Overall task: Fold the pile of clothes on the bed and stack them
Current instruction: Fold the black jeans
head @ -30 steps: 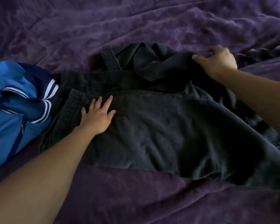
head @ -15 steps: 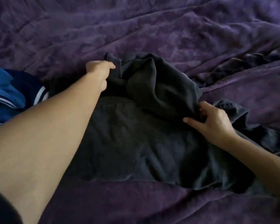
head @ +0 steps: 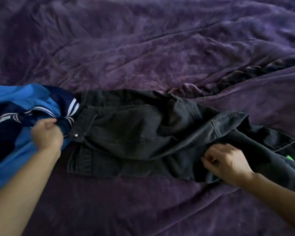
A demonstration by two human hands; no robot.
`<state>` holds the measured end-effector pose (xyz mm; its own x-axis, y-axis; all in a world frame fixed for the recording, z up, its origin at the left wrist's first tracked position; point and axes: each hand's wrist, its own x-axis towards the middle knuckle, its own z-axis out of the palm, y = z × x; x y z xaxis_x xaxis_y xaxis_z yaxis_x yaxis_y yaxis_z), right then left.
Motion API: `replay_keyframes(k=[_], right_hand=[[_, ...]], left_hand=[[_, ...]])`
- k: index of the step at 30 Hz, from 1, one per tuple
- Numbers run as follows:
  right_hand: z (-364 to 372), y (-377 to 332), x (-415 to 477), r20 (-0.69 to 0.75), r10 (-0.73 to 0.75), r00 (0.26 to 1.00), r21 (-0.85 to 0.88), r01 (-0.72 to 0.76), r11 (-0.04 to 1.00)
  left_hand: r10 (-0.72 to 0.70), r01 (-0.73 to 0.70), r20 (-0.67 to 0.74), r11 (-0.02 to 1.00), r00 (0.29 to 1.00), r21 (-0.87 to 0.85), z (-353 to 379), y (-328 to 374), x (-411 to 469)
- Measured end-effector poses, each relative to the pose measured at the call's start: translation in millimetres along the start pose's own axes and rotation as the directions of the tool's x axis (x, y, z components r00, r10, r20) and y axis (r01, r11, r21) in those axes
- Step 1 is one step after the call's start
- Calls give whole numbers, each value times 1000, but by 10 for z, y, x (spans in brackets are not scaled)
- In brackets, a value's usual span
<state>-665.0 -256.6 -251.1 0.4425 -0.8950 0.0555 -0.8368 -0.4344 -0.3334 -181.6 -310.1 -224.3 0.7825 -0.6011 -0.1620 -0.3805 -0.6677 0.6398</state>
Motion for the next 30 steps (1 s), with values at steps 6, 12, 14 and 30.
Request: replay_keyframes(k=[6,12,14,30], right_hand=[[73,-201,596,65,173,983,-159,-161,974],[217,82,-212,453,335,826,-329,-194,924],[169,106,-488,498,343,796,-226,-262,938],[-682,892,-888,528,833,167,802,-422,-423]], left_hand=[[634,-843,564,469,530,265,418,69,-1056],[210,-818,814,357,542,452,620,-292,-1366],[187,-804,806,351,562,479,614,-179,-1424],[189,-895,976,445,109,14,1734,211,-3106]])
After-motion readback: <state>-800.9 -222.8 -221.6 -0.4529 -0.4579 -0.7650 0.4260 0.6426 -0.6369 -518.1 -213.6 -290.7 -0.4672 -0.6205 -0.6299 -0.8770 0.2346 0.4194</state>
